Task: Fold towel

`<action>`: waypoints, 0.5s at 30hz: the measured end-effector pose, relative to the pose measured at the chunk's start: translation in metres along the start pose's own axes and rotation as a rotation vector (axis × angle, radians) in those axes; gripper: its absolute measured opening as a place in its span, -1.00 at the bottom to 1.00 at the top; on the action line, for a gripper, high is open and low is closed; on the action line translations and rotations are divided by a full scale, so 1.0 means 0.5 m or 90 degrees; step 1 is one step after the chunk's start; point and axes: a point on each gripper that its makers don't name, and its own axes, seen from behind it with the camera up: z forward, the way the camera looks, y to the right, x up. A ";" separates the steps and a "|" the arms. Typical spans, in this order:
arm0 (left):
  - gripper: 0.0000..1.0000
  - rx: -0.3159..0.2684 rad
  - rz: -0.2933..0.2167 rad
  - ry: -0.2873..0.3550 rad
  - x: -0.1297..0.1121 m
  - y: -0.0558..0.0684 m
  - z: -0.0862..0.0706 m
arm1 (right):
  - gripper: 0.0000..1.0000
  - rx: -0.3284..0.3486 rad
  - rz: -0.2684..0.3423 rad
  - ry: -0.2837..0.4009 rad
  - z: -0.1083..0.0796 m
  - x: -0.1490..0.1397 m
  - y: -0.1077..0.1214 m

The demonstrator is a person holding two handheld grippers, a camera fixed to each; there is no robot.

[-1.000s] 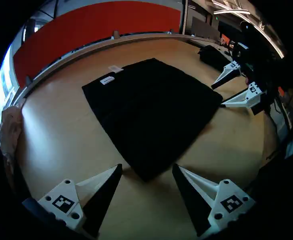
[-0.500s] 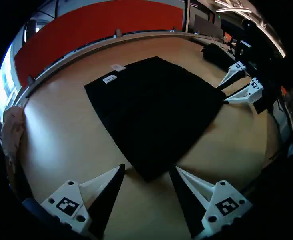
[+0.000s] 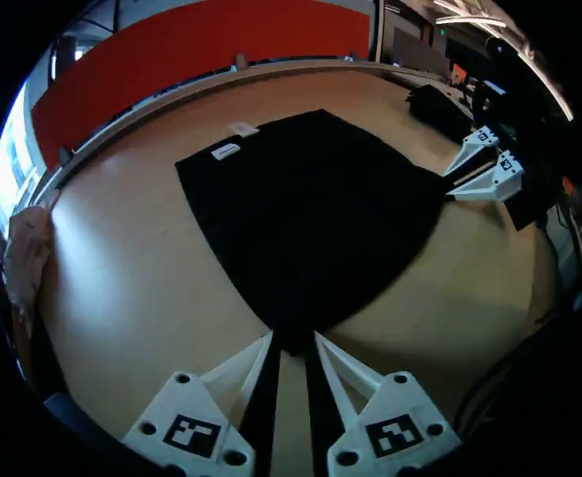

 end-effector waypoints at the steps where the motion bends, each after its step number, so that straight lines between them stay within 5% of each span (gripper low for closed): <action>1: -0.64 0.001 -0.005 -0.001 0.000 0.000 0.000 | -0.50 0.000 0.001 0.000 0.000 0.000 0.000; 15: -0.78 -0.010 -0.052 -0.002 0.009 0.003 -0.009 | -0.69 -0.002 0.000 0.013 -0.007 0.023 0.001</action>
